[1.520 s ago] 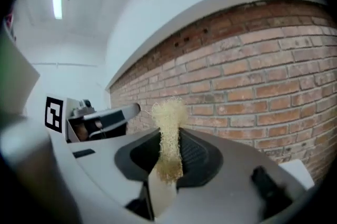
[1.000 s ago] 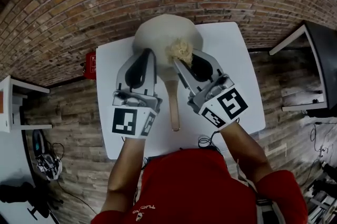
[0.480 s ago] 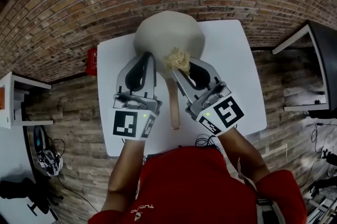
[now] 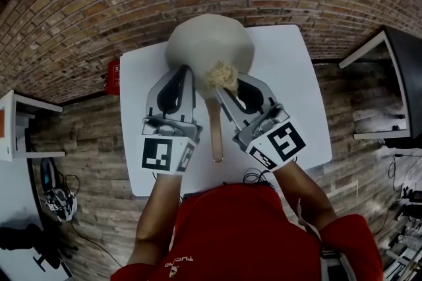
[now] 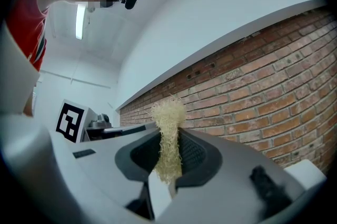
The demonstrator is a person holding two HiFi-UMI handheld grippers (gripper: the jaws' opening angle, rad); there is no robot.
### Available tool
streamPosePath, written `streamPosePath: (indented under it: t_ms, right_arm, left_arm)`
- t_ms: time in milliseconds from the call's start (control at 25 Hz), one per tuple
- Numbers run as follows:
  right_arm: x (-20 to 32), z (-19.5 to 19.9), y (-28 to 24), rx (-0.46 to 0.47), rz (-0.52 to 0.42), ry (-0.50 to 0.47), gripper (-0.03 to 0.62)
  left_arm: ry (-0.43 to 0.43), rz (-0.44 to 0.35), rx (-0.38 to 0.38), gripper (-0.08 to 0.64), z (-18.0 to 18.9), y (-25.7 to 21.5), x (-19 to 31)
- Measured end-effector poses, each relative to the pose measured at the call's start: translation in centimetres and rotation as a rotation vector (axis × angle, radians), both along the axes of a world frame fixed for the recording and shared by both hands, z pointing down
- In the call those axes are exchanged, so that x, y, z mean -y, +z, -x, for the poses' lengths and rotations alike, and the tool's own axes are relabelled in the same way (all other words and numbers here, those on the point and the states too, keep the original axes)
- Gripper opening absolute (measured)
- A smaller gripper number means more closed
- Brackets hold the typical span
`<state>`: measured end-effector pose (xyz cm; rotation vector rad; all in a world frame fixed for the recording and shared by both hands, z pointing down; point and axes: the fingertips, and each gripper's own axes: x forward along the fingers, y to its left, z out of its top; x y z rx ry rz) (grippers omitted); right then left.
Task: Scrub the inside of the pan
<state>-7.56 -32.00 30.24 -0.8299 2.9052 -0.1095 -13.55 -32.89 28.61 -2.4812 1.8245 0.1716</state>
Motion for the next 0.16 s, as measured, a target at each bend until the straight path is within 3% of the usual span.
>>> streamPosePath:
  t_ms: [160]
  right_arm:
    - [-0.1,-0.34,0.01,-0.005,-0.003,-0.001,0.086]
  left_arm:
    - [-0.006,-0.002,-0.003,0.02,-0.12,0.01,0.01]
